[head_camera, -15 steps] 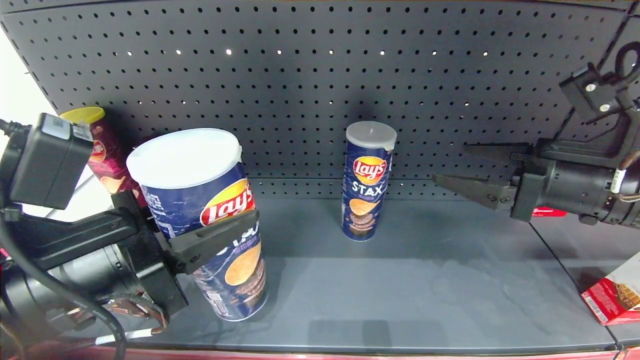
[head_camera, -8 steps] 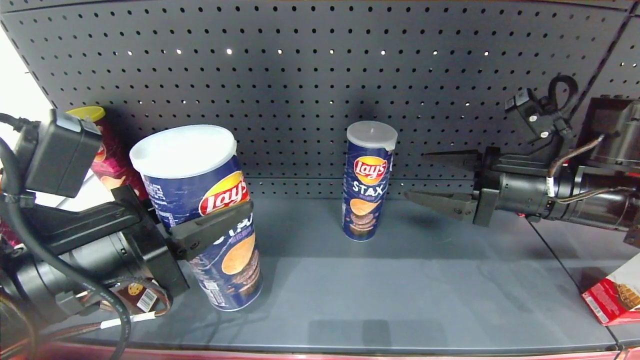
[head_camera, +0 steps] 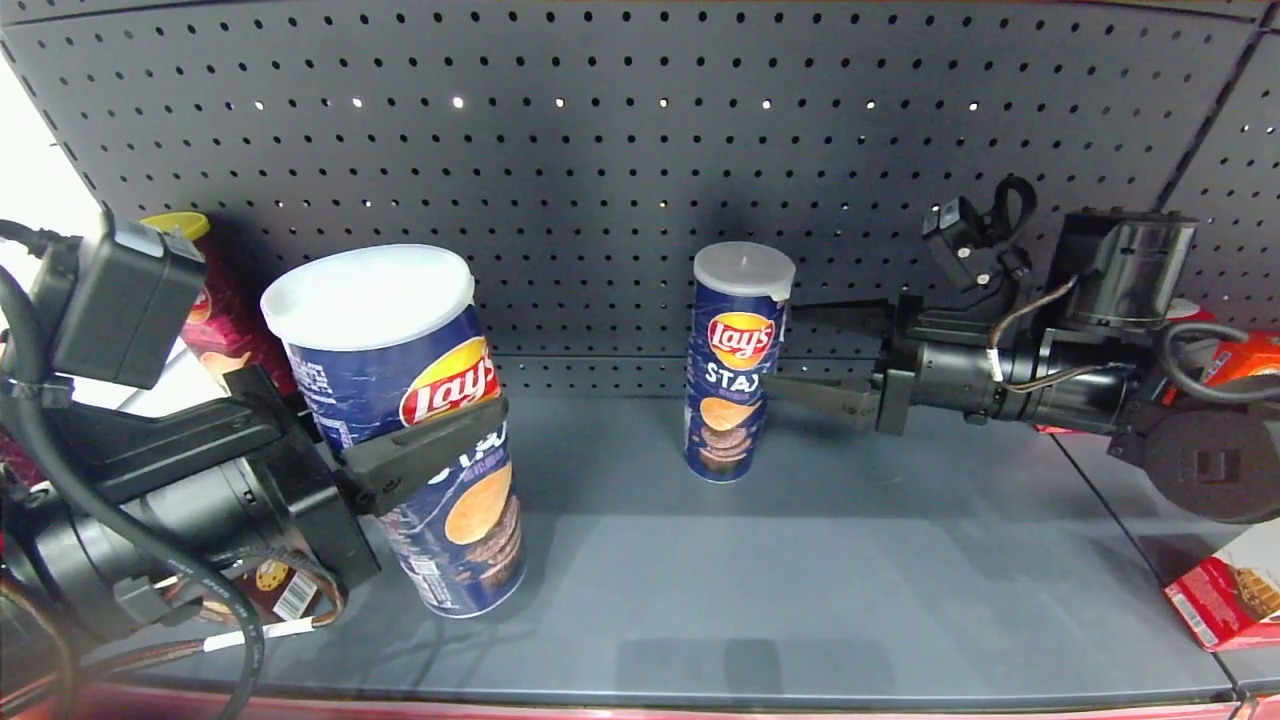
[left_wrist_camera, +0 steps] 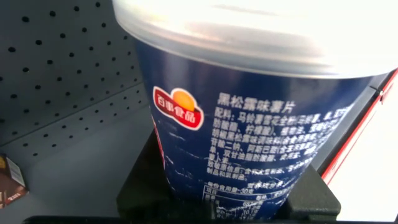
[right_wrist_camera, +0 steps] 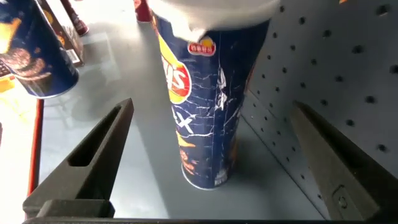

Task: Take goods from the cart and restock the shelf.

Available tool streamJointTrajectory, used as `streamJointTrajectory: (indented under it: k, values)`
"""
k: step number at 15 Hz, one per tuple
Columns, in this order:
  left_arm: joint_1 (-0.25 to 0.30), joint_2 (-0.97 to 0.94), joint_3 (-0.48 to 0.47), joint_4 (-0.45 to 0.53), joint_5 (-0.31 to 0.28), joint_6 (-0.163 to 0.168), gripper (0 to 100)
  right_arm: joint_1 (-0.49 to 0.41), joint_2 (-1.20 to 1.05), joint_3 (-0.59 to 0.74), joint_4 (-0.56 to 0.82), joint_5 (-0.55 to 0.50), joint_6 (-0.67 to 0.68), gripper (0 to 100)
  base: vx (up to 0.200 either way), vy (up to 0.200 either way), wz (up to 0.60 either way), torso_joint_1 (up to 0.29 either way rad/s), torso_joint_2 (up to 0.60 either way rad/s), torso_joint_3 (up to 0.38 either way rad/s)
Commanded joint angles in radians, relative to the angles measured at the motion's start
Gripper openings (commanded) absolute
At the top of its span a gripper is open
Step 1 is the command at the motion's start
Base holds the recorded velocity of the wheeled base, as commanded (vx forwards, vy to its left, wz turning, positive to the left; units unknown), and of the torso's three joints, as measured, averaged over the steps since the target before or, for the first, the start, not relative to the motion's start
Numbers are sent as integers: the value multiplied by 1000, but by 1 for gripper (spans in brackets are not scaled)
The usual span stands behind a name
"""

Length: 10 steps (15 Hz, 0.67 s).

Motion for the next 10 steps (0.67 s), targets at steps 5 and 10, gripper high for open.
streamJointTrajectory:
  k: [5, 10]
  values:
    - [0, 3, 2, -2, 0, 0, 0, 5, 101, -29, -40, 39, -1, 100, 0, 0, 0, 0, 0, 0]
    - [3, 3, 2, -2, 2, 0, 0, 7, 163, -63, -64, 65, -1, 100, 0, 0, 0, 0, 0, 0]
